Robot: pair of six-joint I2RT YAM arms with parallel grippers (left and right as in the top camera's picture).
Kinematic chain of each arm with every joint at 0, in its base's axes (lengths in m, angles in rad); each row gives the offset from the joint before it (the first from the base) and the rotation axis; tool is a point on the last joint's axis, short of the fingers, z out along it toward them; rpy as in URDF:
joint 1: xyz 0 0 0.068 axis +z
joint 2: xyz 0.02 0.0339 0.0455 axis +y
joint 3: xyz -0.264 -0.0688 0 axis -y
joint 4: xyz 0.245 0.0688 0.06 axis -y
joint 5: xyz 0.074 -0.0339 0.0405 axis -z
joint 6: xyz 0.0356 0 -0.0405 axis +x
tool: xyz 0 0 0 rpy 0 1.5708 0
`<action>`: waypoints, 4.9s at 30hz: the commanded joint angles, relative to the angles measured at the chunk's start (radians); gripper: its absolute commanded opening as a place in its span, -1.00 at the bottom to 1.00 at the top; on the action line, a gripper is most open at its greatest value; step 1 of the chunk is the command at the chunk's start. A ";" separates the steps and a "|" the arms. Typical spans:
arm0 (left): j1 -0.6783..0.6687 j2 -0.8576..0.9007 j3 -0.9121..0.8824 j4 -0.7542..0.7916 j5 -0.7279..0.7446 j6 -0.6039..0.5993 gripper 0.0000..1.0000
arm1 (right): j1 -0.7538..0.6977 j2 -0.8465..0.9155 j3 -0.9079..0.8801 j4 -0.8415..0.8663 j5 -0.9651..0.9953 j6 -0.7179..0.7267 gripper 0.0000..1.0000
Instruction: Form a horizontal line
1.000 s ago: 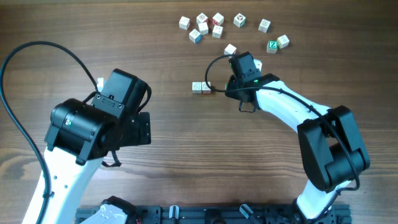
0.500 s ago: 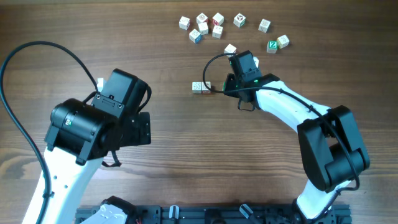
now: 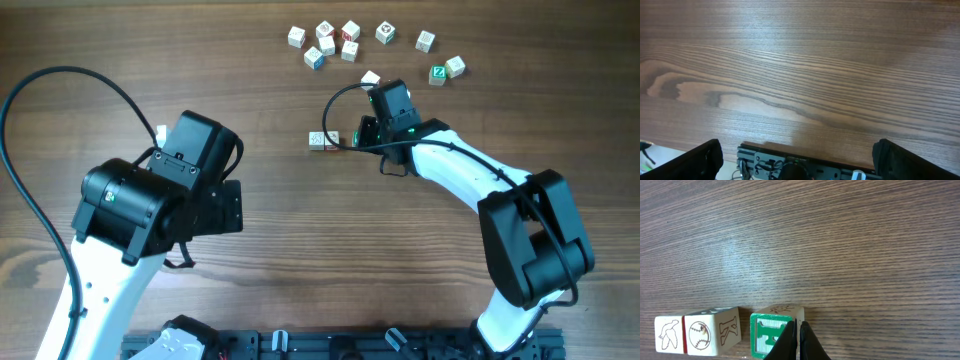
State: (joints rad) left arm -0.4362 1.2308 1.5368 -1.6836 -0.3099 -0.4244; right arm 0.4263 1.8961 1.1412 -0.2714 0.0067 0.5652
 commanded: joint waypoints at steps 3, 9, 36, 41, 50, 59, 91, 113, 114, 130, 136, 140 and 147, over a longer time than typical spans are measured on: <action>0.003 -0.007 0.000 0.000 -0.009 -0.002 1.00 | -0.001 0.011 -0.005 0.031 -0.088 -0.065 -0.91; 0.003 -0.007 0.000 0.000 -0.009 -0.002 1.00 | -0.001 0.011 -0.005 0.032 -0.082 -0.063 -0.91; 0.003 -0.007 0.000 0.000 -0.009 -0.002 1.00 | -0.007 0.074 -0.005 0.023 -0.009 0.087 -0.91; 0.003 -0.007 0.000 0.000 -0.009 -0.002 1.00 | -0.007 0.074 -0.005 0.041 -0.047 0.040 -0.91; 0.003 -0.007 0.000 0.000 -0.009 -0.002 1.00 | -0.007 0.074 -0.005 0.069 -0.060 0.008 -0.91; 0.003 -0.007 0.000 0.000 -0.009 -0.002 1.00 | -0.007 0.076 -0.005 0.122 -0.126 -0.088 -0.91; 0.003 -0.007 0.000 0.000 -0.009 -0.002 1.00 | 0.087 0.041 0.019 0.443 -0.368 0.045 -0.91; 0.003 -0.007 0.000 0.000 -0.009 -0.002 1.00 | 0.274 0.134 0.098 0.360 -0.079 -0.068 -0.91; 0.003 -0.007 0.000 0.000 -0.009 -0.002 1.00 | 0.278 0.154 0.120 0.344 -0.077 -0.069 -0.91; 0.003 -0.007 0.000 0.000 -0.009 -0.002 1.00 | 0.347 0.328 0.424 -0.036 0.263 -0.066 -0.91; 0.003 -0.007 0.000 0.000 -0.009 -0.002 1.00 | 0.324 0.328 0.424 -0.065 0.280 -0.037 -0.90; 0.003 -0.007 0.000 0.000 -0.009 -0.002 1.00 | 0.299 0.328 0.424 -0.095 0.284 -0.030 -0.91; 0.003 -0.007 0.000 0.000 -0.009 -0.002 1.00 | 0.299 0.328 0.424 -0.097 0.285 -0.032 -0.91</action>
State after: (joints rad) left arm -0.4362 1.2308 1.5368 -1.6836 -0.3099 -0.4244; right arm 0.7238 2.2089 1.5452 -0.3656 0.2707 0.5224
